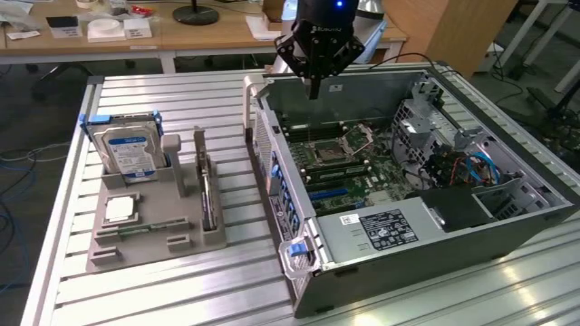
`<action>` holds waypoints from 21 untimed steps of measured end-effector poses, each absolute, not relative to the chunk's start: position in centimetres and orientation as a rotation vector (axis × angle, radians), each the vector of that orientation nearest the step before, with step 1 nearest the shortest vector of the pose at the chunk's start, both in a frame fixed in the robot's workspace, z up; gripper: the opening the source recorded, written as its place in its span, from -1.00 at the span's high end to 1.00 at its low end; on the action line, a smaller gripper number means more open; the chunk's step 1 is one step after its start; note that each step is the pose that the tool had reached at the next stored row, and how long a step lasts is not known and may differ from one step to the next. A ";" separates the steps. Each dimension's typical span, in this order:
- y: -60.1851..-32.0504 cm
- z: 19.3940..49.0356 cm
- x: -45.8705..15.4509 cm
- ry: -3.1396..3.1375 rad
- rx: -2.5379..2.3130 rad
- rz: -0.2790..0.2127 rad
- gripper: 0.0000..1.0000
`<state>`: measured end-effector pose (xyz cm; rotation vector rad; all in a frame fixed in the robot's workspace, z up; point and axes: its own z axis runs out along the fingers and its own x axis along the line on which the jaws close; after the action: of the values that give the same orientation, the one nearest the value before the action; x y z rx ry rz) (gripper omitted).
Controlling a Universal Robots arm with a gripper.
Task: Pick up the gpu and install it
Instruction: 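Reach for the gpu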
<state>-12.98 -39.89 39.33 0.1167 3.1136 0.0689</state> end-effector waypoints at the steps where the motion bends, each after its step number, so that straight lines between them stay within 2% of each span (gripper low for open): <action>1: -39.9 39.3 -13.1 3.114 0.117 0.069 0.79; 21: -39.9 39.3 -16.0 3.114 0.117 0.069 0.79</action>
<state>-16.03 -39.89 39.33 0.1166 3.1137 0.0688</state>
